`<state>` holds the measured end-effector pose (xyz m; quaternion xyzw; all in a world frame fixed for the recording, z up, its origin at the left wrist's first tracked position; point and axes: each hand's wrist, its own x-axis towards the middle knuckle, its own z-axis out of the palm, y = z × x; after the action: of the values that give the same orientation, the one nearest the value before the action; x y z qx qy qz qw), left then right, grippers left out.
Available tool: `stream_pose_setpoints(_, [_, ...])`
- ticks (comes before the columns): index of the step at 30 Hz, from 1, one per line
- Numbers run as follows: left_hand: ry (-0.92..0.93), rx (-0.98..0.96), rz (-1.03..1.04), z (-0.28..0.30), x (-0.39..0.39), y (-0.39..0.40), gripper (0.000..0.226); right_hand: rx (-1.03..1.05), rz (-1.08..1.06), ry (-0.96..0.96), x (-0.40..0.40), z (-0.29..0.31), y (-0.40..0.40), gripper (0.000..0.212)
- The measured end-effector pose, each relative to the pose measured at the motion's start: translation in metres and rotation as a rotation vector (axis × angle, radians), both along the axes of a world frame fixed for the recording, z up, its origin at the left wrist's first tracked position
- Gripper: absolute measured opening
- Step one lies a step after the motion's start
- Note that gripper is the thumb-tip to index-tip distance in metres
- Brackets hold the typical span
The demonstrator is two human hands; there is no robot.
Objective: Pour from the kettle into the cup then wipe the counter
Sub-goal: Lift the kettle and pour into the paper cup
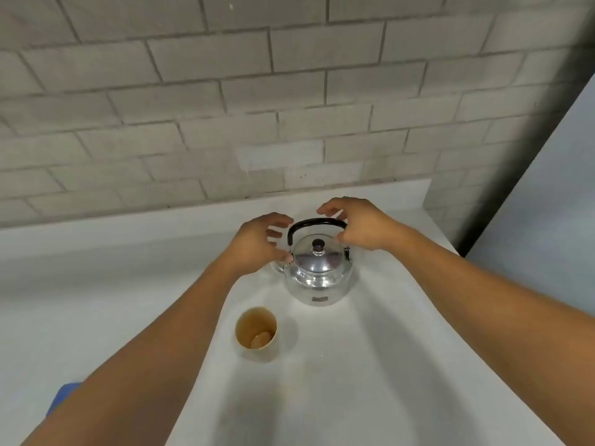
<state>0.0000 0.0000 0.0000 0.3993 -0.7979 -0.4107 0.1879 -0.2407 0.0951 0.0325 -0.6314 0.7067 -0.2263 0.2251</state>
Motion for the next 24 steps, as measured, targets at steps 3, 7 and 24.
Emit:
stream_pose_setpoints(3, [-0.043,0.01,-0.029,0.003,-0.012,-0.005,0.08,0.064,0.013,-0.01,0.0,-0.002,-0.009,0.061])
stream_pose_setpoints(7, [-0.067,-0.056,-0.008,0.005,-0.024,-0.01,0.06,0.016,-0.038,-0.093,0.002,-0.01,-0.017,0.038])
stream_pose_setpoints(24, [0.063,-0.096,0.017,0.014,-0.017,-0.008,0.033,-0.178,-0.077,-0.277,0.018,-0.009,0.003,0.014])
